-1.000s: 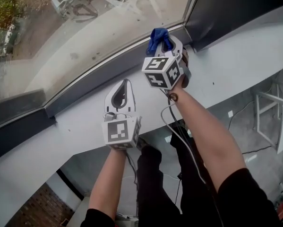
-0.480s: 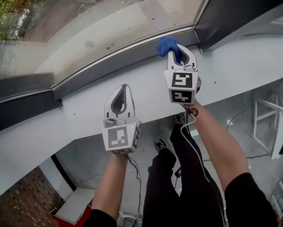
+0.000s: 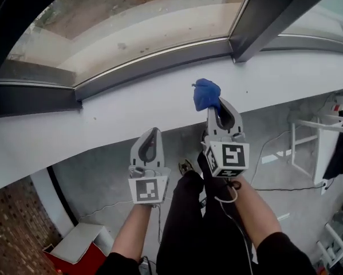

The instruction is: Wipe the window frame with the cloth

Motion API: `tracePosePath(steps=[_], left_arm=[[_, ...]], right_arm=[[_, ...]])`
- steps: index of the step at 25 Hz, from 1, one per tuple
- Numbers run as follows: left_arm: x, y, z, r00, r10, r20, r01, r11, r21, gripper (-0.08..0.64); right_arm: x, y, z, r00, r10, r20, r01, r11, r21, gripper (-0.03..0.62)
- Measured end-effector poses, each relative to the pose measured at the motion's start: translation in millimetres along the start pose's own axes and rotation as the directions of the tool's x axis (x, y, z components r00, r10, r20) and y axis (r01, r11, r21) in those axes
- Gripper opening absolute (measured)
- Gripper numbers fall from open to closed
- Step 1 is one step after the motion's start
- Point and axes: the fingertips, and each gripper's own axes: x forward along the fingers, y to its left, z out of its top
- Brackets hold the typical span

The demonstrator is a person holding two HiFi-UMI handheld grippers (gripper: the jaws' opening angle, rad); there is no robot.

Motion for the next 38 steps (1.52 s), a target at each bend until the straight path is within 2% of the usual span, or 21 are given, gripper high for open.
tracePosePath(steps=[2, 5, 10, 14, 19, 22, 24, 27, 31, 34, 38], left_arm=[[-36, -12, 9, 1.000, -0.010, -0.018, 0.010, 1.000, -0.027, 0.005], [-82, -33, 33, 0.999, -0.043, -0.029, 0.041, 0.998, -0.057, 0.005], [-121, -81, 82, 0.988, -0.155, -0.013, 0.155, 0.988, -0.026, 0.005], [-138, -113, 123, 0.985, -0.167, 0.032, 0.167, 0.986, -0.012, 0.005], [-139, -153, 162, 0.993, -0.109, 0.051, 0.110, 0.994, -0.026, 0.005], [-136, -178, 187, 0.997, -0.032, 0.068, 0.035, 0.999, -0.037, 0.005], [-137, -199, 206, 0.995, 0.030, 0.092, -0.023, 0.997, -0.075, 0.005], [-143, -234, 232, 0.986, 0.107, 0.127, -0.095, 0.990, -0.101, 0.005], [-152, -283, 261, 0.964, 0.193, 0.185, -0.175, 0.978, -0.112, 0.005], [-159, -314, 274, 0.954, 0.217, 0.205, -0.199, 0.974, -0.105, 0.005], [-172, -329, 289, 0.940, 0.250, 0.231, -0.227, 0.966, -0.120, 0.005]], right_arm=[[-47, 9, 13, 1.000, -0.009, -0.011, 0.009, 1.000, 0.009, 0.023], [-112, 26, 41, 1.000, 0.011, -0.009, -0.012, 0.999, -0.032, 0.023], [-196, 56, 96, 0.995, 0.096, 0.020, -0.092, 0.987, -0.133, 0.023], [-240, 57, 131, 0.989, 0.143, 0.041, -0.136, 0.979, -0.154, 0.023], [-268, 39, 175, 0.963, 0.243, 0.114, -0.216, 0.955, -0.204, 0.023], [-284, 17, 194, 0.940, 0.320, 0.120, -0.285, 0.928, -0.240, 0.023], [-297, -3, 210, 0.918, 0.374, 0.131, -0.331, 0.906, -0.263, 0.023], [-320, -39, 227, 0.892, 0.431, 0.138, -0.376, 0.875, -0.304, 0.023], [-348, -78, 244, 0.861, 0.481, 0.165, -0.406, 0.846, -0.346, 0.023], [-365, -94, 251, 0.848, 0.501, 0.173, -0.427, 0.839, -0.339, 0.023], [-382, -98, 259, 0.823, 0.536, 0.188, -0.464, 0.826, -0.321, 0.023]])
